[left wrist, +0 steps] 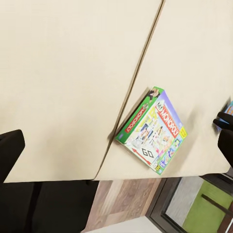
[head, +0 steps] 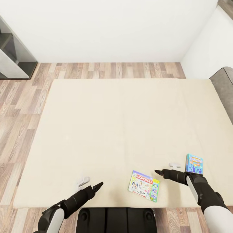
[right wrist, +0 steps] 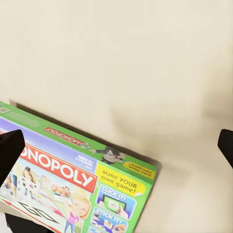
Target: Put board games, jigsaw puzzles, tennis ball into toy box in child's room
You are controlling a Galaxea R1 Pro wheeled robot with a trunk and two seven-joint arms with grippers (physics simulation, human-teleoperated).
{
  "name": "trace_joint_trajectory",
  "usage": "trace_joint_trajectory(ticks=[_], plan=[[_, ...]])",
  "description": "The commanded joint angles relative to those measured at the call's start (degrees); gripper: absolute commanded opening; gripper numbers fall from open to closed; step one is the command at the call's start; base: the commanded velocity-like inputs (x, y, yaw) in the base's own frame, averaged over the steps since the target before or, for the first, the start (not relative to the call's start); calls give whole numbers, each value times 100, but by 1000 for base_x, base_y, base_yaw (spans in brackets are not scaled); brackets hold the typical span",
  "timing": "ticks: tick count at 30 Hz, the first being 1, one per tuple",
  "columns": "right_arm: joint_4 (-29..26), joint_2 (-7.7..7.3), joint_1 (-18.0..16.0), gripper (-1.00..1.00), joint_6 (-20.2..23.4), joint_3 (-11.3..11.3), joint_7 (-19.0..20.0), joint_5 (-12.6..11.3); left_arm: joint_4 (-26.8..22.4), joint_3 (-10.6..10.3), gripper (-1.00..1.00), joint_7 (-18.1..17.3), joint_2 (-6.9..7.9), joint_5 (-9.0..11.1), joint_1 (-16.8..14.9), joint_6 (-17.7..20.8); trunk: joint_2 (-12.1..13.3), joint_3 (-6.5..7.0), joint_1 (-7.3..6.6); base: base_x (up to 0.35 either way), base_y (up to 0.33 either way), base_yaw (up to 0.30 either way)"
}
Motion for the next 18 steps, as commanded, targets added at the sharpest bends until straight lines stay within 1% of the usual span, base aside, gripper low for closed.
trace_joint_trajectory(ticks=[1, 10, 14, 18], plan=[[-6, 2, -2, 100, 40, -17, 28, 7, -4, 12, 100, -9, -5, 22, -2, 42, -9, -6, 3, 0, 0, 0], [-6, 2, -2, 100, 40, -17, 28, 7, -4, 12, 100, -9, -5, 22, -2, 42, -9, -6, 3, 0, 0, 0], [-135, 131, 128, 100, -55, 114, -101, 15, 38, 11, 100, 120, 12, 41, -75, 51, -9, -6, 3, 0, 0, 0], [-263, 186, 258, 100, -75, 243, -229, 21, 24, 7, 100, 249, 25, 48, -94, 56, -9, -6, 3, 0, 0, 0]])
